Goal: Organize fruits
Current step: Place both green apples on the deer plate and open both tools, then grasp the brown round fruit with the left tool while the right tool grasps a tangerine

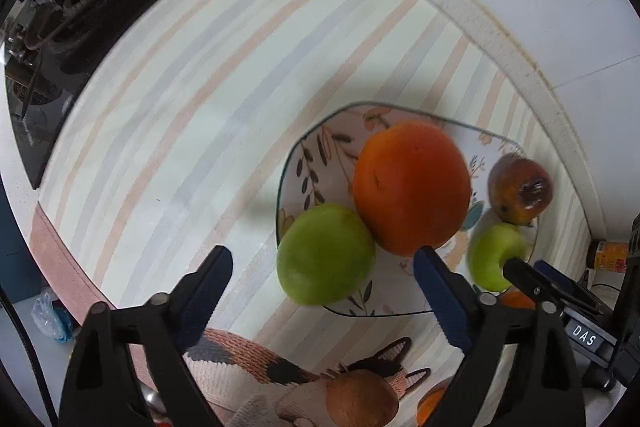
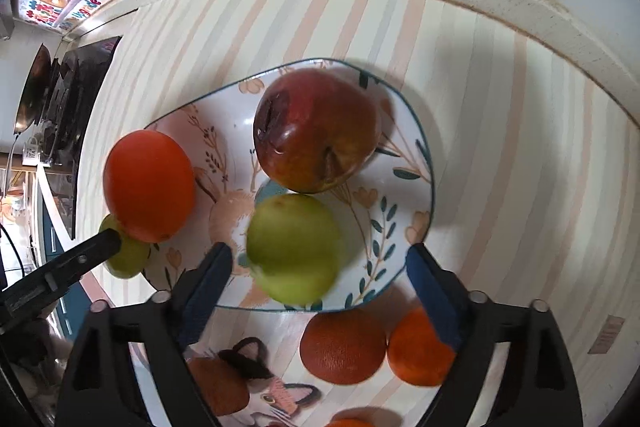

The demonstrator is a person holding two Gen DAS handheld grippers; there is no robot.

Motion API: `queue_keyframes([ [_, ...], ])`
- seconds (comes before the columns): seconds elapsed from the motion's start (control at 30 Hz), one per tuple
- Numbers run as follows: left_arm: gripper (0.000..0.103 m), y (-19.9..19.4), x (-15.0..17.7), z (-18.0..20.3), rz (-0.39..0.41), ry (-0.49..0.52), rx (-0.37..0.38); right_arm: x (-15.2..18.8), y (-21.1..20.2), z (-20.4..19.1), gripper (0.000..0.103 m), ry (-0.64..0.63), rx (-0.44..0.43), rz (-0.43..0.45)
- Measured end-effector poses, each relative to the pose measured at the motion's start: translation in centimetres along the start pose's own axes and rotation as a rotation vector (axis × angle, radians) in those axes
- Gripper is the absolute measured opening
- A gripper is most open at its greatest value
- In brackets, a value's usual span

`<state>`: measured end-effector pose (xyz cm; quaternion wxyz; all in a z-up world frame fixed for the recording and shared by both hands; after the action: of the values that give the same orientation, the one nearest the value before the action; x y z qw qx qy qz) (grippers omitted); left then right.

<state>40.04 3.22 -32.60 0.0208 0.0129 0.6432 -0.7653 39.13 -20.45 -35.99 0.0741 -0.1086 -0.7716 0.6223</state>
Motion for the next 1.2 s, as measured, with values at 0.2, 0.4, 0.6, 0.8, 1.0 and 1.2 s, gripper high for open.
queue_keyframes([
  [0.2,0.093,-3.2,1.5,-0.4,0.066,0.002,-0.017,1.4,-2.7,-1.3,0.096,-0.084,0.093,0.048],
  [0.4,0.093,-6.0,4.5,-0.2,0.131,0.021,-0.073,4.2,-6.2,-2.0,0.096,-0.137,0.122,0.127],
  [0.6,0.093,-8.7,8.1,0.5,0.215,0.044,-0.103,7.0,-9.8,-3.4,0.096,-0.192,0.138,0.202],
  [0.8,0.093,-12.2,11.1,0.7,0.292,0.035,-0.095,10.1,-13.7,-4.8,0.099,-0.243,0.156,0.273],
  [1.0,0.093,-15.3,13.8,1.3,0.350,0.048,-0.084,13.0,-17.4,-5.4,0.100,-0.254,0.141,0.338],
  [1.2,0.093,-17.2,16.1,2.0,0.383,0.062,-0.067,15.3,-20.1,-5.2,0.100,-0.243,0.123,0.384],
])
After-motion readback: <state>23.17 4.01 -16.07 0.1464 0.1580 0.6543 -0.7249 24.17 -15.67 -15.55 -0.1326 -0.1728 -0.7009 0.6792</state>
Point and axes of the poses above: each gripper's, at about its wrist camera, not at the fingertips, and y roughly the way its jaws point, z to its right, x to its underside, the point moved 4 cm from there along y, roughly the way its jaws point, and after that the axes turned 1 degree about -x, right-handed, at the moved point
